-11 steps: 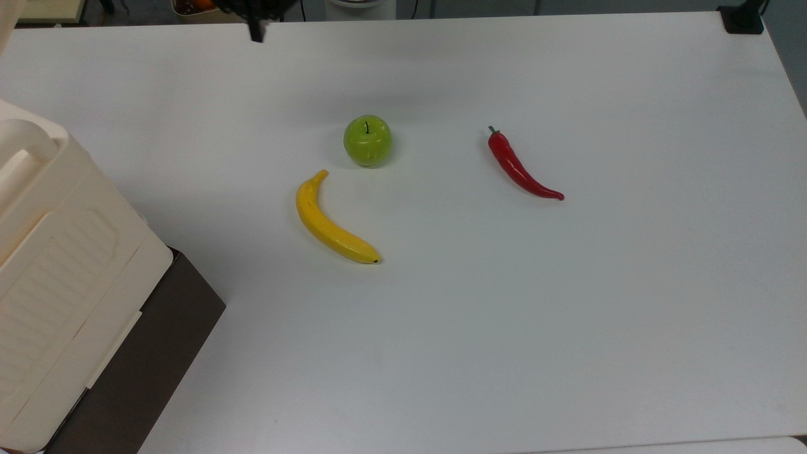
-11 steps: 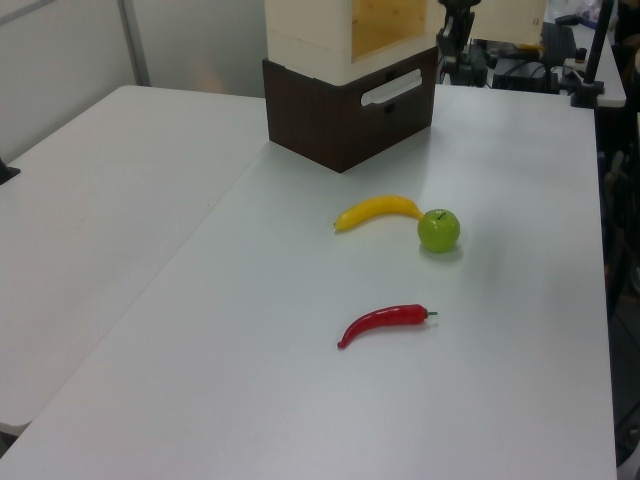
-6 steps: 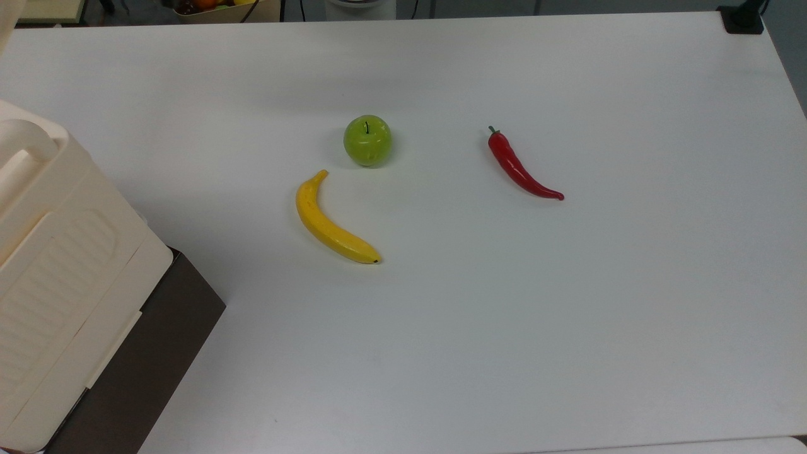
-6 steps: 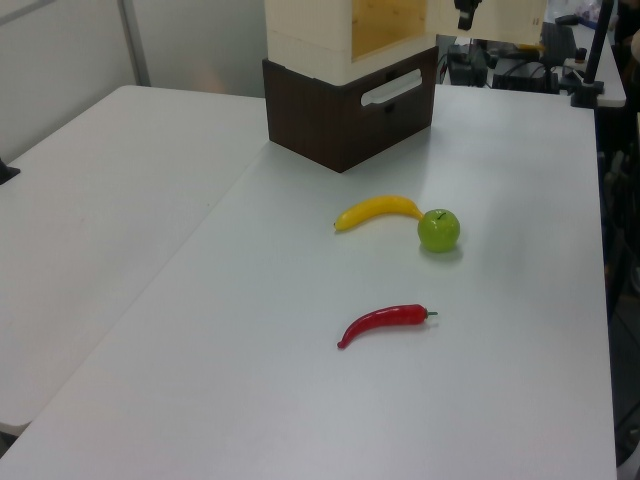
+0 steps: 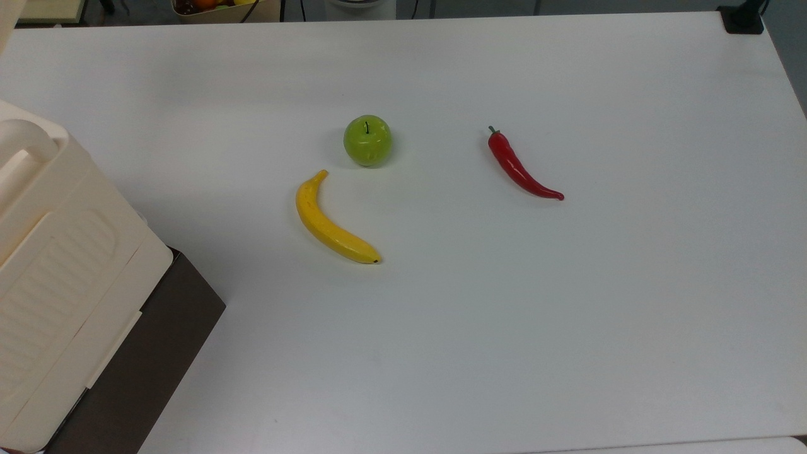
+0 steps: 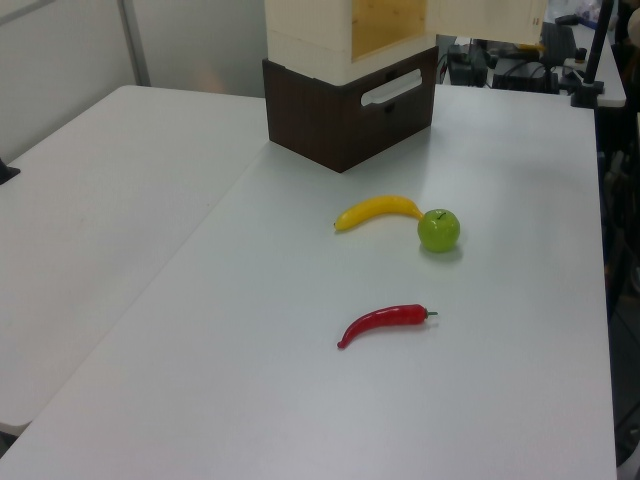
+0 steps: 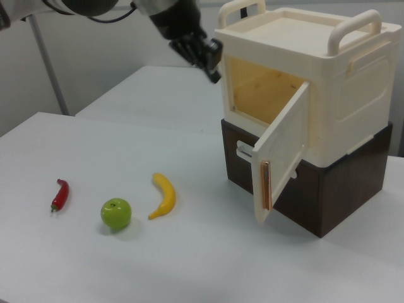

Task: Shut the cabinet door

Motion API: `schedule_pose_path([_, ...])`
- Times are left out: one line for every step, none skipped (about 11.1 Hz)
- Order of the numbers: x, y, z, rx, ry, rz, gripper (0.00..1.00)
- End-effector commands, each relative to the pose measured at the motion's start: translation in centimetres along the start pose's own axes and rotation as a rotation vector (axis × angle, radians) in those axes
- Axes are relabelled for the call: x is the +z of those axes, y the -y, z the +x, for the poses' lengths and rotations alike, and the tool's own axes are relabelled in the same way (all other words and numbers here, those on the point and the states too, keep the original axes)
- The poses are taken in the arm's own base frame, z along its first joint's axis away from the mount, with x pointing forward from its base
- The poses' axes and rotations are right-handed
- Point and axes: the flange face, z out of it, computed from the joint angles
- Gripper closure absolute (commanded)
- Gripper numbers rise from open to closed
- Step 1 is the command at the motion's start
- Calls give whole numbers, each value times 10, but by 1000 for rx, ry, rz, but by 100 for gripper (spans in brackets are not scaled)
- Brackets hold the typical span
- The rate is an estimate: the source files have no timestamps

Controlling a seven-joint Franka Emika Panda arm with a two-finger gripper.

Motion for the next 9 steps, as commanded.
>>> schedule_pose_path([-14, -41, 7, 49, -104, -23, 100])
schedule_pose_path([-15, -56, 7, 74, -128, -35, 100])
schedule_pose_path([-15, -75, 6, 106, -147, -45, 99])
schedule_pose_path([-11, -94, 4, 137, -144, -48, 99])
schedule_pose_path([-10, -109, 0, 167, -142, -43, 99])
schedule_pose_path([-9, -125, -4, 199, -141, -42, 99])
schedule_pose_path([-6, -140, -9, 224, -130, -51, 98])
schedule_pose_path([-4, -156, -15, 249, -119, -58, 98])
schedule_pose_path([3, -168, -21, 261, -100, -65, 98])
